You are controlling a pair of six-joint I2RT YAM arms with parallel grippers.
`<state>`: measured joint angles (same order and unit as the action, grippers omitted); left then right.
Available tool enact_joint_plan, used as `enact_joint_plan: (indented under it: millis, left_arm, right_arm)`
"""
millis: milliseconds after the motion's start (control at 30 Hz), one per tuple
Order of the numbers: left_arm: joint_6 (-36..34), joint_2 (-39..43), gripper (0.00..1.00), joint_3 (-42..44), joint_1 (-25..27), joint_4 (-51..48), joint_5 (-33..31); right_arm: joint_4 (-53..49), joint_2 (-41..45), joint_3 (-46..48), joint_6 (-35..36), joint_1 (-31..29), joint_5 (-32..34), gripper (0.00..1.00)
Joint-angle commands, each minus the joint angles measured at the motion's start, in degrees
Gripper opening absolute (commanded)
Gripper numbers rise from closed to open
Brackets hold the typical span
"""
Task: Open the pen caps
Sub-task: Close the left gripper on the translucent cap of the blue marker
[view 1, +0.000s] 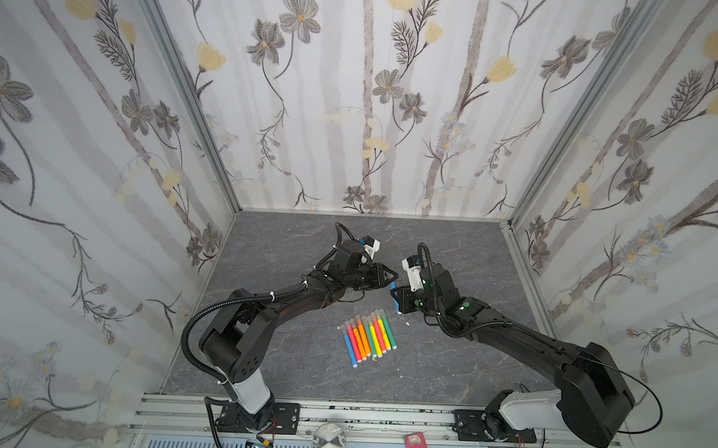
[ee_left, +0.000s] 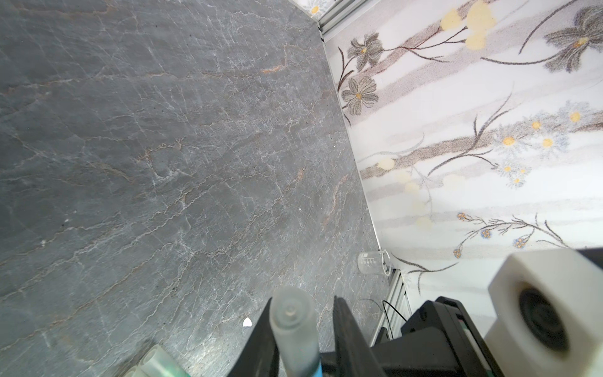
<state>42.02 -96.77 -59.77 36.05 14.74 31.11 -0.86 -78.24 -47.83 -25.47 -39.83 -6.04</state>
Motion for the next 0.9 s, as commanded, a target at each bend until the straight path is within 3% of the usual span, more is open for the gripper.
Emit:
enact_joint_plan:
  millis: [0,367,467,600,733,867]
  left_arm:
    - [0.4,-0.2,0.21,-0.2,0.0,3.1,0.7]
    - [0.4,0.1,0.12,0.3,0.0,3.2,0.5]
    - [0.6,0.1,0.0,0.3,0.0,3.3,0.7]
    - [2.5,0.1,0.0,0.5,0.0,4.2,1.0]
    - [4.9,0.5,0.0,1.4,0.0,5.8,1.4]
    - [7.0,1.0,0.0,1.7,0.0,6.0,1.2]
  right_arm:
    - [2.7,-0.3,0.2,-0.6,-0.1,0.2,0.08]
    - [3.1,-0.1,1.0,-0.6,0.0,0.3,0.09]
    - [3.8,-0.1,1.7,-0.7,-0.1,-0.5,0.23]
    - [7.2,0.7,3.7,-1.2,0.0,-0.4,0.42]
    - [13.3,2.1,7.9,-1.2,0.0,0.8,0.44]
    - [19.7,3.2,11.1,-1.1,-0.1,2.2,0.4]
